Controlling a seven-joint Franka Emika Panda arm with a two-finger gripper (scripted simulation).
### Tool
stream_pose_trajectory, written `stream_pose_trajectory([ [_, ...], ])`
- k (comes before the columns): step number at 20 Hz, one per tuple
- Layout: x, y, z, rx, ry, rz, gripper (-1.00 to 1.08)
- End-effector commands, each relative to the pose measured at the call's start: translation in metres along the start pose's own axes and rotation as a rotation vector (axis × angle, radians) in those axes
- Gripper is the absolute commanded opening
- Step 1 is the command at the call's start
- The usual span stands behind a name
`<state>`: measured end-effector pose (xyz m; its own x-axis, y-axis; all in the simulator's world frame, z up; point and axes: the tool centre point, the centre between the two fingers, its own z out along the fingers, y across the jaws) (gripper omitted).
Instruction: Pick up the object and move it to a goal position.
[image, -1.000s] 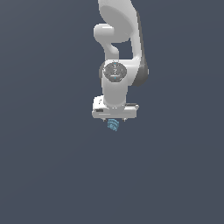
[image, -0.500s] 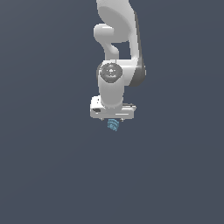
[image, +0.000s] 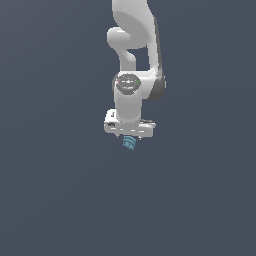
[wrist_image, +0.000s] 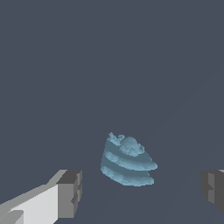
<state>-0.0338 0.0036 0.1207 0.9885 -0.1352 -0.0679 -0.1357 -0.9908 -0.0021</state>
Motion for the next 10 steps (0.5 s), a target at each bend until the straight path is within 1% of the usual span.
stream_pose_trajectory([
  [1, -0.004, 0.000, 0.006, 0.000, 0.011, 0.043, 1.00],
  [10, -0.018, -0.001, 0.025, 0.004, 0.053, 0.204, 1.00],
])
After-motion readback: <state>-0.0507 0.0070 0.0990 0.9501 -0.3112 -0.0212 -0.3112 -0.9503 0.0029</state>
